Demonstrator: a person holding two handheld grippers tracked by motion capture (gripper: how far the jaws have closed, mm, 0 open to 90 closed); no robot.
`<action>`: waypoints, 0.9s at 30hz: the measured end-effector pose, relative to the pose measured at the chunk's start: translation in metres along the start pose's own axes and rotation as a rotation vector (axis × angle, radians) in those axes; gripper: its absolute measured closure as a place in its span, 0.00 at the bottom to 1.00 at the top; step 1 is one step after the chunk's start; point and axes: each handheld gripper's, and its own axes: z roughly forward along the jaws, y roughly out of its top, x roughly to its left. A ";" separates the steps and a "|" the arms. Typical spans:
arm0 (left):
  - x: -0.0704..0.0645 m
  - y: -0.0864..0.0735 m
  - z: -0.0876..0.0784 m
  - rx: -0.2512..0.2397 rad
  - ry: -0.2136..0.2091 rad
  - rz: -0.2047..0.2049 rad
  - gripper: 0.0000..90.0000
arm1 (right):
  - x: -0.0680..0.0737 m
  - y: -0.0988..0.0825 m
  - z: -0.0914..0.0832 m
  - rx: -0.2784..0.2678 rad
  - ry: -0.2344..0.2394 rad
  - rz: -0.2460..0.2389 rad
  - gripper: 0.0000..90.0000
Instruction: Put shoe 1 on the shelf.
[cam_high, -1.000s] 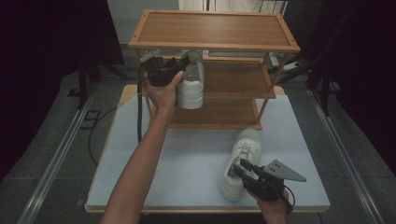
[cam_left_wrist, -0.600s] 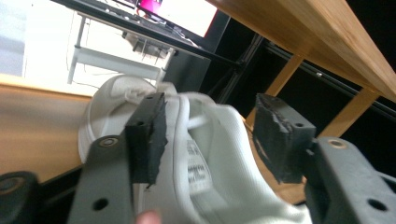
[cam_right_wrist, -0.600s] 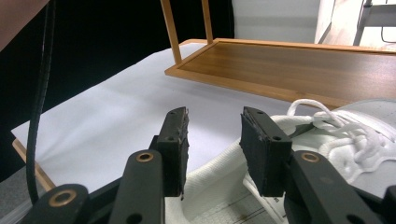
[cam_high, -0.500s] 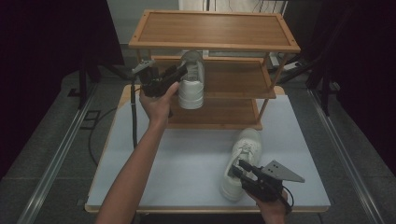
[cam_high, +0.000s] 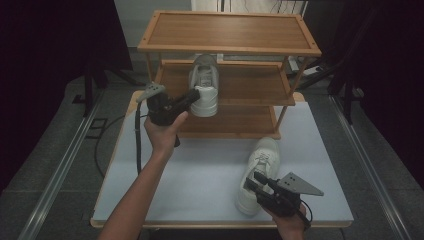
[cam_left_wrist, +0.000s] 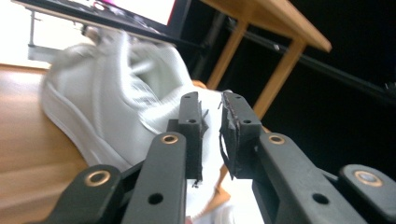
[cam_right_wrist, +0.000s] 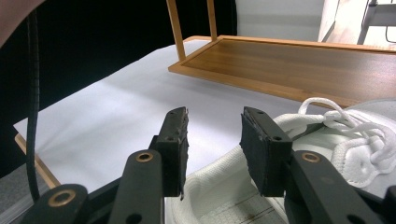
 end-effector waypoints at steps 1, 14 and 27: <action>-0.001 -0.003 0.003 0.013 -0.003 0.006 0.90 | 0.000 0.000 0.000 0.000 0.001 0.000 0.68; -0.001 -0.004 0.015 0.007 -0.002 0.000 0.91 | 0.001 0.000 0.000 -0.002 0.025 0.017 0.68; -0.003 -0.003 0.012 0.002 -0.014 -0.032 0.73 | 0.001 0.002 -0.002 -0.007 0.043 0.025 0.68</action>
